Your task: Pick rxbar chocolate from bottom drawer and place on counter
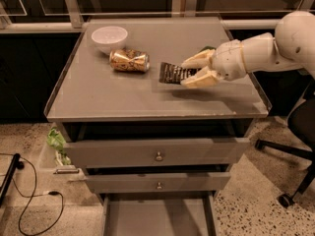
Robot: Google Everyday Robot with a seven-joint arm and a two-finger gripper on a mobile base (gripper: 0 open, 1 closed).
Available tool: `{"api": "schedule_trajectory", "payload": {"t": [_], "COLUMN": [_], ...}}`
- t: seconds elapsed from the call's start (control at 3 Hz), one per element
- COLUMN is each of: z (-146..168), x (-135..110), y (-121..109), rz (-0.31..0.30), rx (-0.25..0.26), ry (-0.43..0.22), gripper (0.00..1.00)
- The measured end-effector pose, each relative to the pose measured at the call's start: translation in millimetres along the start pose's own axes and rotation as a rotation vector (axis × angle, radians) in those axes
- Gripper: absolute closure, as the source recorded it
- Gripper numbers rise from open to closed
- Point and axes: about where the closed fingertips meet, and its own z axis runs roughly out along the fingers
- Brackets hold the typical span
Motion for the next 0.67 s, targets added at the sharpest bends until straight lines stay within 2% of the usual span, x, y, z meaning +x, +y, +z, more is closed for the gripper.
{"api": "schedule_trajectory", "payload": {"t": [0.67], "z": [16], "x": [22], "y": [-25], "rz": [0.15], "rx": [0.064], "ry": [0.125], "gripper": [1.0]}}
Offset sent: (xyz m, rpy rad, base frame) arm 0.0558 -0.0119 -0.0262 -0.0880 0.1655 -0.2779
